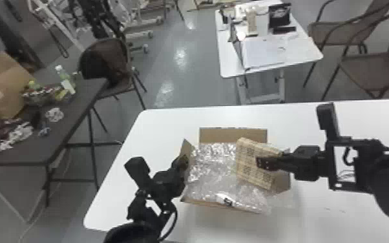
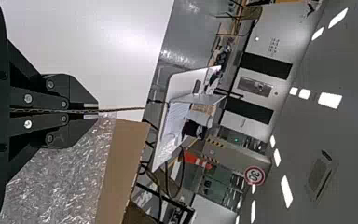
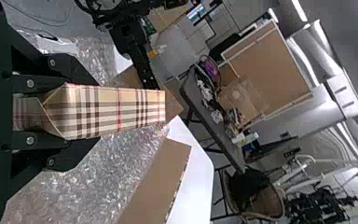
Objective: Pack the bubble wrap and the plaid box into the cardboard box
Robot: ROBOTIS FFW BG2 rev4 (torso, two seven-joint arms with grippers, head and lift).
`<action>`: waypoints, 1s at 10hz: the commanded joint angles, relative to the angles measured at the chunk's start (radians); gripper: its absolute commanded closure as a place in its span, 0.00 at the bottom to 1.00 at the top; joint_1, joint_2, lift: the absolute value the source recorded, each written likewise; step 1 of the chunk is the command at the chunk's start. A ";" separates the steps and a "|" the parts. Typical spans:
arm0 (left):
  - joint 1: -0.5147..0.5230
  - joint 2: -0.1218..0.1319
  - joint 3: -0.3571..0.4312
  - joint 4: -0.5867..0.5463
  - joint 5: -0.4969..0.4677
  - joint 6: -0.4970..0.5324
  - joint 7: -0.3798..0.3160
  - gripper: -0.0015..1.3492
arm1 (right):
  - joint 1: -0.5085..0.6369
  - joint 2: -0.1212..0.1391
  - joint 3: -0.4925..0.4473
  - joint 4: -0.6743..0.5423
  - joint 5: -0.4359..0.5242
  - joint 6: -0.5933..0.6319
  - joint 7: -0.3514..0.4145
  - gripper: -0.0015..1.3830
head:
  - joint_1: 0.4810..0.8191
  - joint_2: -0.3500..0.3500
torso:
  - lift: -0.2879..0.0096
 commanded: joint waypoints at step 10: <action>0.008 -0.003 0.004 0.002 0.012 -0.013 0.000 0.89 | 0.322 0.037 -0.355 -0.317 0.176 -0.421 -0.291 0.10 | 0.63 0.91 | 0.91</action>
